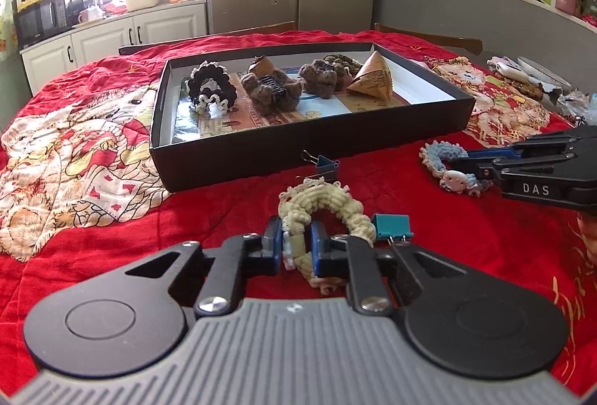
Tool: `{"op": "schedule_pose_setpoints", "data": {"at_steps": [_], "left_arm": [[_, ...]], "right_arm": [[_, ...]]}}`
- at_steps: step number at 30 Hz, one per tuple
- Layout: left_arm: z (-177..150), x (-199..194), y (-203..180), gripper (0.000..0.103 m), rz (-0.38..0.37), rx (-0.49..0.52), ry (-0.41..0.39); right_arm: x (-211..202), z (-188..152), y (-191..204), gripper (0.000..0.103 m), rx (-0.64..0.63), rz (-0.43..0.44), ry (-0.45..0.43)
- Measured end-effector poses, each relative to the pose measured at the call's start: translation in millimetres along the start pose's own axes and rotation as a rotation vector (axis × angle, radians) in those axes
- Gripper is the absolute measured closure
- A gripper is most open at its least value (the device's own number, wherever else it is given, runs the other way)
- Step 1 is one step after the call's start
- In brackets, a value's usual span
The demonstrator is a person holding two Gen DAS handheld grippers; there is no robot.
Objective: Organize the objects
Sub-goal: 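Grasp the cream knitted scrunchie with the left tool while the right tool grasps the blue scrunchie, then lift both scrunchies and carry them over the black box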
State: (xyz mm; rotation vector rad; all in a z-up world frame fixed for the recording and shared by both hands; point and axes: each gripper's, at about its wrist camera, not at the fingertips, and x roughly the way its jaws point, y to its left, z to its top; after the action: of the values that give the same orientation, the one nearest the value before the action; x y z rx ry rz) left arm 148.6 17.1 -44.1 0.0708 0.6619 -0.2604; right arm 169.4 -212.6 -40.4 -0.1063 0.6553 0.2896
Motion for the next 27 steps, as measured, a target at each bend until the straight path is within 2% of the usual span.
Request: {"op": "schedule_pose_setpoints", "data": {"at_steps": [14, 27], "left_arm": [[1, -2, 3, 0.089, -0.017, -0.028, -0.008], [3, -13, -2, 0.089, -0.008, -0.007, -0.035]], "right_arm": [[-2, -1, 0, 0.092, 0.002, 0.01, -0.017], [-12, 0, 5, 0.092, -0.023, 0.037, -0.049]]}}
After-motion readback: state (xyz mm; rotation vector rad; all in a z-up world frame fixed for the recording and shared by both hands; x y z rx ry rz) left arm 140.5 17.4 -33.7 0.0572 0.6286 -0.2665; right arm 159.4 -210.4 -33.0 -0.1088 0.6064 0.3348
